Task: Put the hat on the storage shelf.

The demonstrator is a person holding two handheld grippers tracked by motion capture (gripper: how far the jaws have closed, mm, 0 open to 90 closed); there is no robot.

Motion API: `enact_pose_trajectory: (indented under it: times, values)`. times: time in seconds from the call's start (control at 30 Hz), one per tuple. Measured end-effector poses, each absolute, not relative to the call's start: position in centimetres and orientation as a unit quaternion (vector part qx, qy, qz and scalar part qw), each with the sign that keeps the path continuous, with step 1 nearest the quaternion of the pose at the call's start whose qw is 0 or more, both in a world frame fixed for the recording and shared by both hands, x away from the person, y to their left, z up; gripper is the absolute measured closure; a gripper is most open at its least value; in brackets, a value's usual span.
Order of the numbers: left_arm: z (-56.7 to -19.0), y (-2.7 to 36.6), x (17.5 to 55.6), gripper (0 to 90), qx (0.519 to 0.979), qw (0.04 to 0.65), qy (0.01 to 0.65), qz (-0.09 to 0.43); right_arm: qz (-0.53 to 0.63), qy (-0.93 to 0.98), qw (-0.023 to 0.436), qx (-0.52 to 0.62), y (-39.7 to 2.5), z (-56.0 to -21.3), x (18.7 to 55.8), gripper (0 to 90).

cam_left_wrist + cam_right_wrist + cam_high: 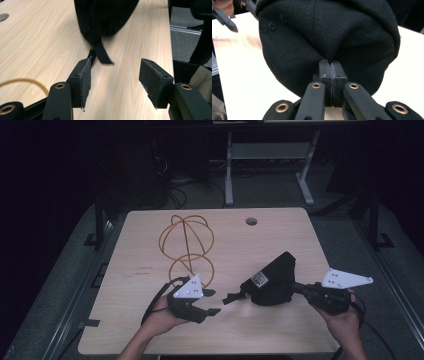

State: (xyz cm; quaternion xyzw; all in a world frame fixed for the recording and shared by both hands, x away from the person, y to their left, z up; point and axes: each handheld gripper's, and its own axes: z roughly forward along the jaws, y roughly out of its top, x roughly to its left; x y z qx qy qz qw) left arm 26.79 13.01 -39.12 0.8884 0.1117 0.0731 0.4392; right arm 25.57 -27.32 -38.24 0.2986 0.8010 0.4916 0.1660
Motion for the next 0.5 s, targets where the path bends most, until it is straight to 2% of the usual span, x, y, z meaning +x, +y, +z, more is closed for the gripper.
enact_pose_trajectory:
  times: [0.33, 0.5]
  values:
    - [-41.7, 14.5, 26.0, 39.8, 0.882, 0.442, 0.131, 0.091, 0.48, 0.815, 0.175, 0.272, -26.5, -34.9, 27.3, 89.7]
    - [-42.3, 14.9, 26.0, 40.1, 0.878, 0.448, 0.144, 0.085, 0.485, 0.818, 0.161, 0.263, -25.7, -33.2, 28.1, 89.7]
